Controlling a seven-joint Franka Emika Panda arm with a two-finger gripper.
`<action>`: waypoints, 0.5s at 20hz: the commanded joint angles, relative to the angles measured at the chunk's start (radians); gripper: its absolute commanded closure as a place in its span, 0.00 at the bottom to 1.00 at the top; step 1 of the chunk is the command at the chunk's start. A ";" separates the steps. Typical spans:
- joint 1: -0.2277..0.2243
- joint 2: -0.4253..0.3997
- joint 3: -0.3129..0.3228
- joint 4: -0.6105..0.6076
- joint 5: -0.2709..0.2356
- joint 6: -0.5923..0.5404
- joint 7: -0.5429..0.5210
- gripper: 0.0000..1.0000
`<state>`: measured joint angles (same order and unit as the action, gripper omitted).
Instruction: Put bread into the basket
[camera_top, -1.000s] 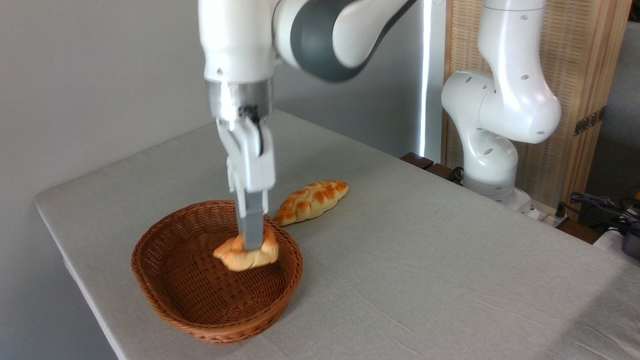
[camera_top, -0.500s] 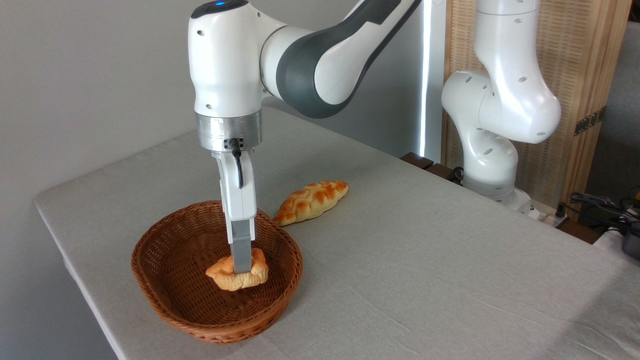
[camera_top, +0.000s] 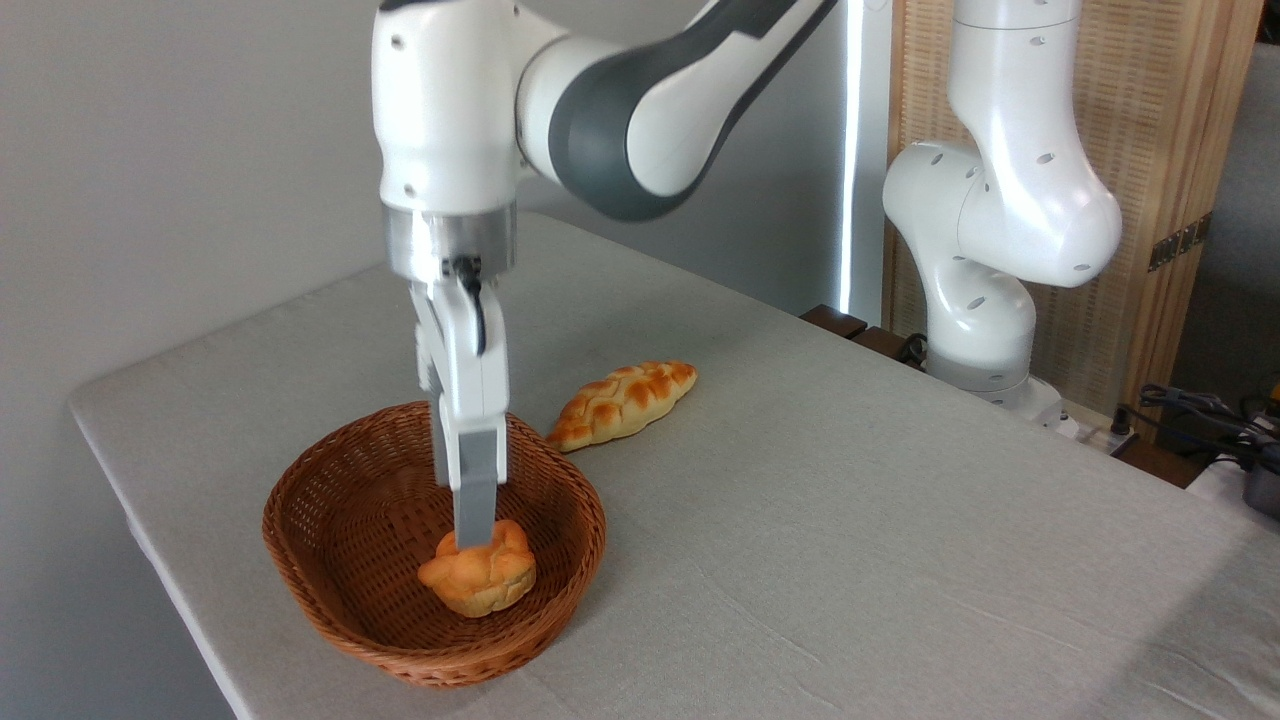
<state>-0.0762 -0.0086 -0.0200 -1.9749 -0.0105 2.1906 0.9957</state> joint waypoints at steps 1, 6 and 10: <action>0.004 -0.039 0.005 0.127 -0.032 -0.243 -0.104 0.00; 0.026 -0.033 0.011 0.318 -0.020 -0.566 -0.232 0.00; 0.026 -0.031 0.017 0.343 -0.019 -0.592 -0.293 0.00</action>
<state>-0.0493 -0.0647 -0.0128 -1.6702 -0.0270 1.6270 0.7612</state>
